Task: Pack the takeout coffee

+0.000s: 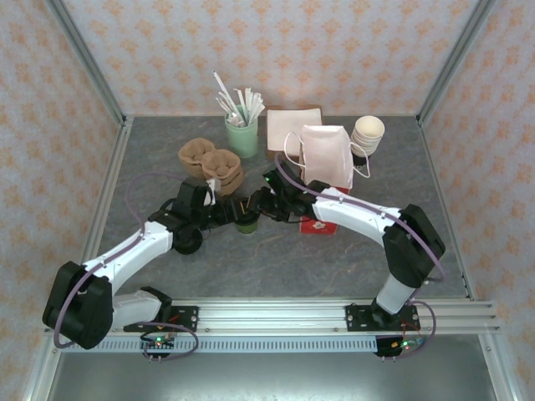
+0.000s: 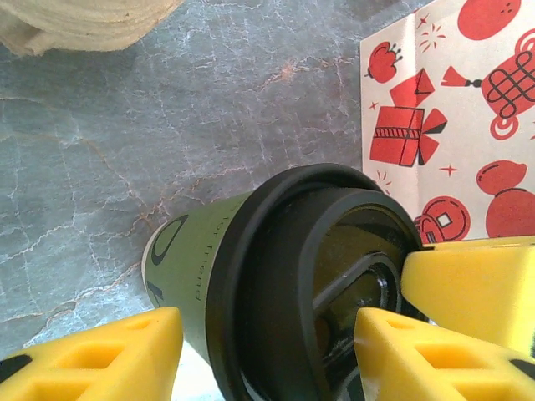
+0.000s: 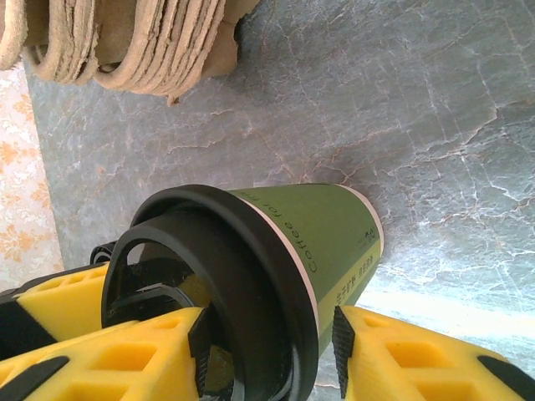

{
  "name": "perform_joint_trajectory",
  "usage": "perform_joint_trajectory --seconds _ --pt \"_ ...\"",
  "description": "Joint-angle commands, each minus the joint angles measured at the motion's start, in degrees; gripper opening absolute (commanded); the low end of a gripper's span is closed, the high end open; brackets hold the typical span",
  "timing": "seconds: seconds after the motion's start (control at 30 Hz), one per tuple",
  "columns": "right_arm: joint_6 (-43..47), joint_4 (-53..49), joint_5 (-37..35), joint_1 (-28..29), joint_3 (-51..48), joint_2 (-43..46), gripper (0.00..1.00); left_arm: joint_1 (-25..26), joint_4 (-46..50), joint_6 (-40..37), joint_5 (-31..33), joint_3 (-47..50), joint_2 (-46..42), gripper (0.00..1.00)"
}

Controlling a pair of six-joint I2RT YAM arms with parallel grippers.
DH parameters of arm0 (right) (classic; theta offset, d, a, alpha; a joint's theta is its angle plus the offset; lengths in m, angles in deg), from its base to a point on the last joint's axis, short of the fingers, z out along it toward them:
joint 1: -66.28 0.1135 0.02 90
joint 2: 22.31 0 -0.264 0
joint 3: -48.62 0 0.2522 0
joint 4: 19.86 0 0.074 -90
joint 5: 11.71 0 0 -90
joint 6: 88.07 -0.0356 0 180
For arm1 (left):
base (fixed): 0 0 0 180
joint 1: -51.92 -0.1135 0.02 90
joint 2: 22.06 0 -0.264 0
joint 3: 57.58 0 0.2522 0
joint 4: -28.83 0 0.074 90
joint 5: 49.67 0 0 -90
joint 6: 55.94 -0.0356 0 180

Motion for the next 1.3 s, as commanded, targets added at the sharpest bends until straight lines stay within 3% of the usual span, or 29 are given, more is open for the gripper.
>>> perform_joint_trajectory --seconds 0.0,0.53,0.83,1.03,1.27 --pt "1.5 -5.2 -0.5 0.3 1.9 -1.6 0.45 0.4 4.0 -1.7 1.4 -2.4 0.2 0.58" --pt "3.7 -10.1 0.2 0.3 8.9 -0.4 0.50 0.5 11.8 -4.2 4.8 -8.9 -3.8 0.63" --pt "7.7 -14.8 2.5 0.3 16.0 2.5 0.50 -0.1 18.3 -2.4 17.1 -16.8 -5.5 0.66" --pt "11.6 -19.1 4.1 0.3 22.4 5.2 0.50 -2.0 20.0 3.1 25.6 -21.5 -1.8 0.68" --pt "15.0 -24.1 5.0 0.1 28.2 7.3 0.48 -4.7 19.0 8.7 25.0 -27.6 8.4 0.65"
